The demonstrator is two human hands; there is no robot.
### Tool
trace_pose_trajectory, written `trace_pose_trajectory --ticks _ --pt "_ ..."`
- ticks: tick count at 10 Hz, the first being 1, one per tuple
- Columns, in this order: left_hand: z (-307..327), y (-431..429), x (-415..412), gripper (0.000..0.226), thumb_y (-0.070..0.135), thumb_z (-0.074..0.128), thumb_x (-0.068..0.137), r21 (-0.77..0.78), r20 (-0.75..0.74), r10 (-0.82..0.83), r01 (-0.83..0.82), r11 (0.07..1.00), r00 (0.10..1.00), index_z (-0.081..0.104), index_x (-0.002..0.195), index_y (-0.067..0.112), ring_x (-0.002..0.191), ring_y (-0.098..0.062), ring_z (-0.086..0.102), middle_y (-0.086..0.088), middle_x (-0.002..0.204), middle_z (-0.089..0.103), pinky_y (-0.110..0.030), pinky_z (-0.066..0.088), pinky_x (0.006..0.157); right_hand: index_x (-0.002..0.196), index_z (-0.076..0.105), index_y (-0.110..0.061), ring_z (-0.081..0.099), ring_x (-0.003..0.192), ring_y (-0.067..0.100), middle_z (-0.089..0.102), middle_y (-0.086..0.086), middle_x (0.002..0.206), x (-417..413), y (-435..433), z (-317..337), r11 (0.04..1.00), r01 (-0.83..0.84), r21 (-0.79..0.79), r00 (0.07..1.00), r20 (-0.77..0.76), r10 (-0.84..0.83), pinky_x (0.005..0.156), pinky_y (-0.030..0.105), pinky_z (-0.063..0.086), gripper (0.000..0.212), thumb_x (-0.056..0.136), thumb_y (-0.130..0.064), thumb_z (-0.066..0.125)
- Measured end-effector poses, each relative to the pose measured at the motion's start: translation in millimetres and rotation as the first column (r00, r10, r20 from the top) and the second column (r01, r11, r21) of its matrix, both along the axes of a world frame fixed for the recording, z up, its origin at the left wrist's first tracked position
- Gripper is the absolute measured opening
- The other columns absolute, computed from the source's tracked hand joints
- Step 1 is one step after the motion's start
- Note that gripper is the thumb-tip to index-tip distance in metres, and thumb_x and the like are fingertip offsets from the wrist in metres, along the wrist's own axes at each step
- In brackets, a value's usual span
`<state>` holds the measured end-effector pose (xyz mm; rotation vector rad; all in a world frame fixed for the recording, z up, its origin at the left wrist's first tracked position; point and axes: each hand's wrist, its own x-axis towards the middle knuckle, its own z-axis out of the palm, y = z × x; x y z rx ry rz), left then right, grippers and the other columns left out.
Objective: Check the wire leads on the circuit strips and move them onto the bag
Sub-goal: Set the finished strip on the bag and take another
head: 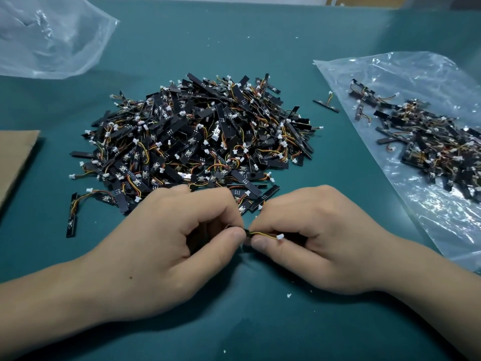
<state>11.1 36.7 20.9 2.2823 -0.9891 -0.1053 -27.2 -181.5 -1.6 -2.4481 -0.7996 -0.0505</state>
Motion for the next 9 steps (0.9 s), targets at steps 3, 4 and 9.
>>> trace_pose_trajectory --ticks 3,4,9 --pt "-3 4 1 0.021 0.029 0.063 0.083 0.027 -0.048 0.001 0.001 1.0 0.999 0.076 0.081 0.013 0.073 -0.025 0.064 0.0 0.077 0.068 -0.026 0.035 0.07 0.092 0.067 -0.023 0.038 0.069 0.003 0.045 -0.02 0.076 -1 0 3 1.0 0.023 -0.014 1.0 -0.021 -0.023 0.061 0.034 0.045 0.02 0.102 -0.034 0.053" --pt "-7 7 -1 0.022 0.031 0.064 0.081 0.033 -0.05 0.004 -0.002 0.999 0.999 0.076 0.081 0.013 0.073 -0.027 0.063 -0.001 0.077 0.069 -0.028 0.036 0.07 0.091 0.068 -0.022 0.038 0.069 0.0 0.044 -0.02 0.076 -1 0 3 1.0 0.021 -0.001 0.999 -0.032 -0.021 0.063 0.029 0.042 0.019 0.102 -0.032 0.055" --pt "-7 7 -3 0.015 0.027 0.066 0.077 0.03 0.001 0.004 -0.004 1.0 1.0 0.074 0.074 0.014 0.068 -0.023 0.06 0.0 0.071 0.066 -0.024 0.035 0.069 0.074 0.053 -0.021 0.039 0.063 0.013 0.041 -0.012 0.066 -1 1 4 1.0 -0.006 -0.028 0.999 -0.039 0.005 0.056 0.042 0.042 0.027 0.098 -0.035 0.053"
